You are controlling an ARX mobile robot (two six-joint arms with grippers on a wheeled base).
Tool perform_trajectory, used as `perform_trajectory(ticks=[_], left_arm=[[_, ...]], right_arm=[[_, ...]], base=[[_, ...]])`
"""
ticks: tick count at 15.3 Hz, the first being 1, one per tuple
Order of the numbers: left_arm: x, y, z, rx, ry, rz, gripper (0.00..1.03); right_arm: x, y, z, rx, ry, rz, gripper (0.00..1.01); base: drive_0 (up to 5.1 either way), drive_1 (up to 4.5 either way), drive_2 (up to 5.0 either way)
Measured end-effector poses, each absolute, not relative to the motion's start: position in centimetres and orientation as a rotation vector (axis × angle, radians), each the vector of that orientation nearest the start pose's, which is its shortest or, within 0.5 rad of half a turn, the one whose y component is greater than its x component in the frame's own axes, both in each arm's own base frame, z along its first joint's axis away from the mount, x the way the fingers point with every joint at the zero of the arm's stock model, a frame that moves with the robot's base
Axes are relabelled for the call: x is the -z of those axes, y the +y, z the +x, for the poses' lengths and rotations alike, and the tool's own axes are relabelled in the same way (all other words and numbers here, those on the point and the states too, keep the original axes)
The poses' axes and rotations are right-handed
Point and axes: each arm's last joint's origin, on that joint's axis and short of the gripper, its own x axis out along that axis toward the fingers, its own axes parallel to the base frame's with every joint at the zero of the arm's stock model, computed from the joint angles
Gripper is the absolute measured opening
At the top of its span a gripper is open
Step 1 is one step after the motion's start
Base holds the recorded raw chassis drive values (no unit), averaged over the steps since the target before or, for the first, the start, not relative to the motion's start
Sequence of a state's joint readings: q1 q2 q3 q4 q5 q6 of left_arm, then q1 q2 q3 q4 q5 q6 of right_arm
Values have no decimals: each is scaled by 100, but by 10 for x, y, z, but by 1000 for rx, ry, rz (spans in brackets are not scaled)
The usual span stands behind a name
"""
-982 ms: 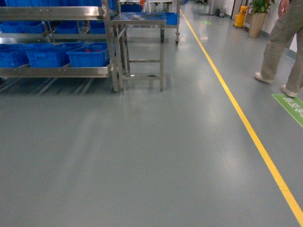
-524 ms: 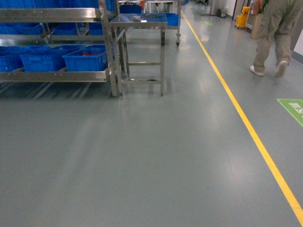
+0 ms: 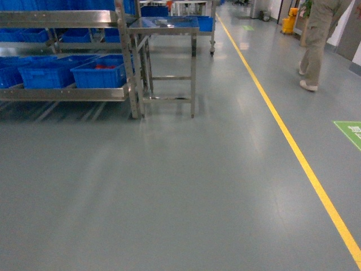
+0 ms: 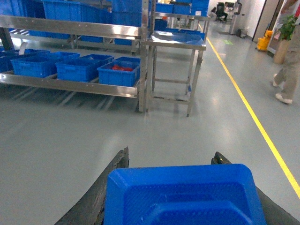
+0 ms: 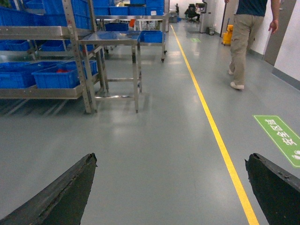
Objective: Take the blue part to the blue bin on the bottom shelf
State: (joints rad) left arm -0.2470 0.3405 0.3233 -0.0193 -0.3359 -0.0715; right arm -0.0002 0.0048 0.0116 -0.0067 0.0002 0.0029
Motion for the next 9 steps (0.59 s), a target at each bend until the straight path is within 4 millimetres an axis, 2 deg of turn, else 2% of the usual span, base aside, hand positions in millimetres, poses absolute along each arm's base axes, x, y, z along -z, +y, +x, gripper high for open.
perform_trajectory(ticks=[9], left_arm=[[-244, -18, 111, -90, 28, -62, 43]], right_arm=[[-166, 0, 97, 0, -1, 2, 98]], base=[[-3, 430, -436]])
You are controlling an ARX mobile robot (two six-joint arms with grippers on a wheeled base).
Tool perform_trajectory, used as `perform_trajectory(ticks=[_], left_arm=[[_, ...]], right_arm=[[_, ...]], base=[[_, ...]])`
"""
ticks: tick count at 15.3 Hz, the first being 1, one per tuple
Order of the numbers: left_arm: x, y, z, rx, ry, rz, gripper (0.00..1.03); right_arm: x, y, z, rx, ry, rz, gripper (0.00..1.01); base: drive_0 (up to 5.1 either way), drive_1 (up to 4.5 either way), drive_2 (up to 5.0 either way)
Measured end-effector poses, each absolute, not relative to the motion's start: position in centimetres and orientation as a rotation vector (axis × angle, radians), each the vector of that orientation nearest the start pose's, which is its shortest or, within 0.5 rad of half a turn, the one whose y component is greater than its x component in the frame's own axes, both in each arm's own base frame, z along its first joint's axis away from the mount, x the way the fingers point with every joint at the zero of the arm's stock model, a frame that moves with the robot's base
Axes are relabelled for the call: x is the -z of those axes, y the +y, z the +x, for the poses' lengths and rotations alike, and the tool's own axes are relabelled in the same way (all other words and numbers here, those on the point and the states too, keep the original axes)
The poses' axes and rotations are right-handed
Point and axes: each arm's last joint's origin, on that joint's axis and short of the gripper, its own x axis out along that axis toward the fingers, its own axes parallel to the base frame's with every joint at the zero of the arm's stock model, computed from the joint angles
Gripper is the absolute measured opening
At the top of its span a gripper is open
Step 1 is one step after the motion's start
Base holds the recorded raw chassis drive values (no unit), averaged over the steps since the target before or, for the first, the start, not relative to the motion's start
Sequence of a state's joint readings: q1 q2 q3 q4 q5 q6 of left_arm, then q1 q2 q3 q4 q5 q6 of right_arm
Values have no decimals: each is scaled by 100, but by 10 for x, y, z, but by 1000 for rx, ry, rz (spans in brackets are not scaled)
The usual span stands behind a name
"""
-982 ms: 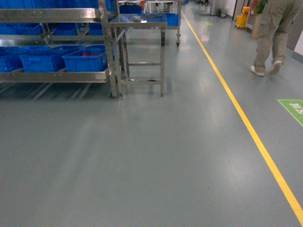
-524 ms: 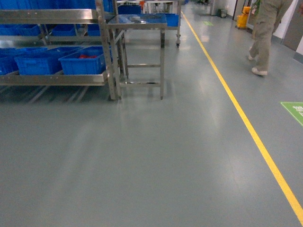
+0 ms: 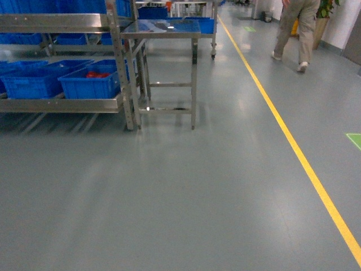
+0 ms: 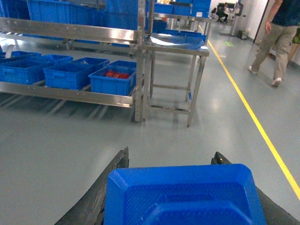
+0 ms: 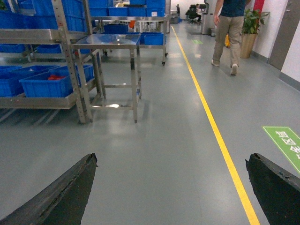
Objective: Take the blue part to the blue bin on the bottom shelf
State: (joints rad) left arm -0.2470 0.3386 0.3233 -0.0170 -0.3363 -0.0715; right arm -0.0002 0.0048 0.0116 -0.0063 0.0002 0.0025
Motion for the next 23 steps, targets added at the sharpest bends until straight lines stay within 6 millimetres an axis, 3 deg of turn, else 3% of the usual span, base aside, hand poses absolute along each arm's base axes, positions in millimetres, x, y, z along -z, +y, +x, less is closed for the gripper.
perform_trajectory(ticks=[23], left_arm=[[-244, -18, 111, -90, 32, -61, 43]], right_arm=[[-167, 0, 97, 0, -5, 2, 98]], base=[[-3, 430, -436]])
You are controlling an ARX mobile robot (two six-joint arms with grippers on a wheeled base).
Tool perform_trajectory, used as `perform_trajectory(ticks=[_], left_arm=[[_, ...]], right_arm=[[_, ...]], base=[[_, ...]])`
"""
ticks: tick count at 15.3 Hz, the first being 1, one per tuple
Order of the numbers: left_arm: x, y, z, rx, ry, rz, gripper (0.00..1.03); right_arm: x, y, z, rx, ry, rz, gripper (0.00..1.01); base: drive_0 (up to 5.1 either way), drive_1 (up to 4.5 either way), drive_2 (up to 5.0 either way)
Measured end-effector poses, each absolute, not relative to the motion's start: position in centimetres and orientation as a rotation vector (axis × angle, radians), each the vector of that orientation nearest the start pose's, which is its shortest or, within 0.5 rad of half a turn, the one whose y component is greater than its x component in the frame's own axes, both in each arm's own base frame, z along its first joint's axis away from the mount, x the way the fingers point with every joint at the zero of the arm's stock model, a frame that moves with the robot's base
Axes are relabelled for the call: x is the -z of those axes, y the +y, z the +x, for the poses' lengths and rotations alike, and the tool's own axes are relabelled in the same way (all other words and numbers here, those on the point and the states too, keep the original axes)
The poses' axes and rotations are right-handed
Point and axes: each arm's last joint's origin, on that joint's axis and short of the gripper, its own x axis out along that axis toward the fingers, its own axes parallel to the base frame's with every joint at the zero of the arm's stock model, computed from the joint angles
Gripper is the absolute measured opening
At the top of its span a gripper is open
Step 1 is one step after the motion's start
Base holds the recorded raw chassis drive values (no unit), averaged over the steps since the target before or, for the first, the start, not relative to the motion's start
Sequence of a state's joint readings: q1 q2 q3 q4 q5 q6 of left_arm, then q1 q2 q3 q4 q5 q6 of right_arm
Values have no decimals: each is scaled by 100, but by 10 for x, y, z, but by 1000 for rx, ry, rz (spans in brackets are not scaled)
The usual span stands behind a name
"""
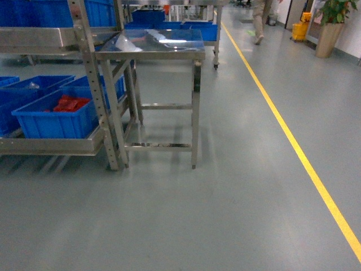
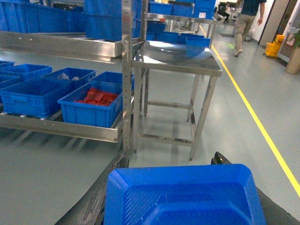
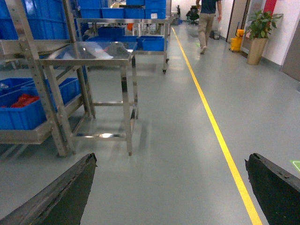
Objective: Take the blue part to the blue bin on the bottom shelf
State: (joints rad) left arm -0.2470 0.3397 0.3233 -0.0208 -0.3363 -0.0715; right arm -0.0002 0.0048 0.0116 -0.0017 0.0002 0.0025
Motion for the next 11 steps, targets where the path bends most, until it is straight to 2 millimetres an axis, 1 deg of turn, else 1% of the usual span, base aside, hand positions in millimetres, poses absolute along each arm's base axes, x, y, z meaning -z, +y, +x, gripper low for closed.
perform_trajectory(ticks=[11], left_arm=[[-244, -18, 111, -92, 33, -61, 43]], right_arm=[[-167, 0, 97, 0, -3, 2, 98]], base=[[4, 438, -429]])
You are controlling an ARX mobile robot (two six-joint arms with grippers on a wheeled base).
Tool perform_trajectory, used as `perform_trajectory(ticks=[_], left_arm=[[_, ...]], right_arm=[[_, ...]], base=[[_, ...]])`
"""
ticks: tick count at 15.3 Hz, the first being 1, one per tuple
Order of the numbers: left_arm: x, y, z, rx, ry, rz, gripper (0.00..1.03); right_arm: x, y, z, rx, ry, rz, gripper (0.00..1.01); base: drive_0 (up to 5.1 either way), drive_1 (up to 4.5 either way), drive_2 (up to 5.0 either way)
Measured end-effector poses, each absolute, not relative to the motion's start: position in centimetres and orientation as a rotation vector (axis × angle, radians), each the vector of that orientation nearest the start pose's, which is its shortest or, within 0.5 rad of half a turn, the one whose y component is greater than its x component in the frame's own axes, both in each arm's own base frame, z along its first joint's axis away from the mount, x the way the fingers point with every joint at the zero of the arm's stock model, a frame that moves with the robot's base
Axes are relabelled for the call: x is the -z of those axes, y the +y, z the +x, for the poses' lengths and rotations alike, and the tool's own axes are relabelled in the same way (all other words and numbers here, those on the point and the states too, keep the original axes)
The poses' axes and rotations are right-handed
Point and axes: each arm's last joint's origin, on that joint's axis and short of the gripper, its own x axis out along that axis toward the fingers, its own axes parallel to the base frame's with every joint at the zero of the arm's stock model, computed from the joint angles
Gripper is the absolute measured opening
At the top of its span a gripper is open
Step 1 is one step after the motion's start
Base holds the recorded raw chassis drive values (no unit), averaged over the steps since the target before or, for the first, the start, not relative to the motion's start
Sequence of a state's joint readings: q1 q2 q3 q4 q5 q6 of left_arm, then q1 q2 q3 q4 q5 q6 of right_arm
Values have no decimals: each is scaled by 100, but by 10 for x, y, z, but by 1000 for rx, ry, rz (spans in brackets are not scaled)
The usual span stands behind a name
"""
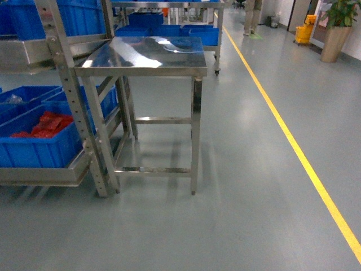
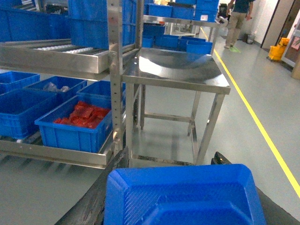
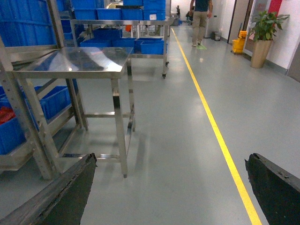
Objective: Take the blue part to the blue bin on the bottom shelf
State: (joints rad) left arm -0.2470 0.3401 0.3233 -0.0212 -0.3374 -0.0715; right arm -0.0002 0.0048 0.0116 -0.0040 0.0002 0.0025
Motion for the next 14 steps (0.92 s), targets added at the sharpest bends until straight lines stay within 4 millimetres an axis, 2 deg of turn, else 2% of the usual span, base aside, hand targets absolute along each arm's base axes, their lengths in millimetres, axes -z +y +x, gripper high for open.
perform_trajectory(ticks=[14], left_arm=[[-244, -18, 111, -90, 31, -61, 43]], right_arm=[[-167, 0, 97, 0, -1, 2, 98]], base=[[0, 433, -434]])
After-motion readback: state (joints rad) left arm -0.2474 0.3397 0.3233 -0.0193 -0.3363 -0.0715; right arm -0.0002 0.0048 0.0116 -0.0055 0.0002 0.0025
